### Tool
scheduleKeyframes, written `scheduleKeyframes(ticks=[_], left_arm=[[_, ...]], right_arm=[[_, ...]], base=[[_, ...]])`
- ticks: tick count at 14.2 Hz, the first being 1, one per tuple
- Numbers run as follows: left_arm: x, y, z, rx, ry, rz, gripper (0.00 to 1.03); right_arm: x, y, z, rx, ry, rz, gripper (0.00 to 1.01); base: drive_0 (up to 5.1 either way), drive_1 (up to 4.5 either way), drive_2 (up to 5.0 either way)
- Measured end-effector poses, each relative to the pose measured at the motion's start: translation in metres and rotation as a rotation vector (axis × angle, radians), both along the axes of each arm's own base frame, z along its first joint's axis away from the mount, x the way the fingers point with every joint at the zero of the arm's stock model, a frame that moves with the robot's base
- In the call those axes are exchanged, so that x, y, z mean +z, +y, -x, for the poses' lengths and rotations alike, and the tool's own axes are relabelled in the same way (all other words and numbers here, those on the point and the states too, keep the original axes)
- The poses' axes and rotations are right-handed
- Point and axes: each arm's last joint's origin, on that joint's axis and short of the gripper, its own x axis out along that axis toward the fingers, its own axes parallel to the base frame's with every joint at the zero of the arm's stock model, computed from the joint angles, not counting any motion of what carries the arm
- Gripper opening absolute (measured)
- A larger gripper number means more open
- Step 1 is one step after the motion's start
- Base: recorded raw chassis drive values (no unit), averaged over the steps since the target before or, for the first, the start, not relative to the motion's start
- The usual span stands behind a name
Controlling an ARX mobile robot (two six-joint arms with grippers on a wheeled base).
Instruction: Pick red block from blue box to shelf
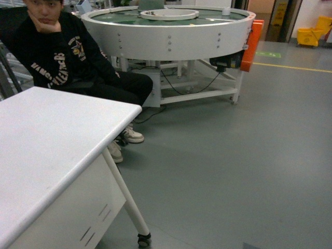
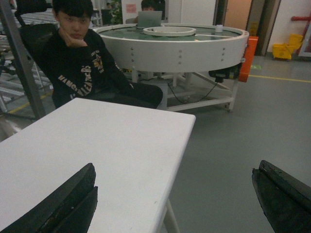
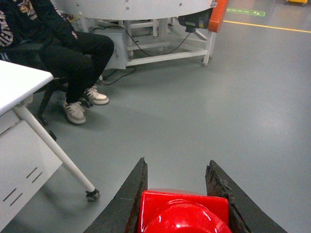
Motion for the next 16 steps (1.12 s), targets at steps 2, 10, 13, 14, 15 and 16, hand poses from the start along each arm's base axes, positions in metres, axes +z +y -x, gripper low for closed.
scheduleKeyframes(ticks=[2,10,13,14,15,16], left_arm=[[0.0002,0.0,0.0,-0.001,-0.002,0.0,0.98],[0.0001,0.0001,0.0,0.003,-0.002,0.0,0.98],[0.0001,0.0,0.0,0.0,-0.001,0.0,0.98],[0.0001,0.0001,0.0,0.002,-0.001,0.0,0.98],[0.0,0.0,0.0,-0.001,0.0,0.0,0.98],[0.0003,0.0,0.0,-0.001,-0.003,0.0,0.98]], right_arm=[[0.0003,0.0,0.0001,0.0,-0.003,0.0,0.29],[0.0001,-0.0001,0.0,0.0,-0.002,0.0,0.29],[0.0001,0.0,0.0,0.0,-0.001,0.0,0.29],[0.0001,-0.0001,-0.0001,0.0,-0.002,0.0,0.29],[-0.0003,-0.0001,0.0002,0.0,0.003,0.0,0.29],[0.0005,-0.0001,0.0001,0.0,-0.005,0.0,0.29]], base=[[-1.6,1.57,-4.8],[-1.7,2.57,-6.0],[-1.8,2.53,-6.1],[-1.6,2.73,-5.9],[-1.5,2.78,-5.8],[-1.6,2.75,-5.9]])
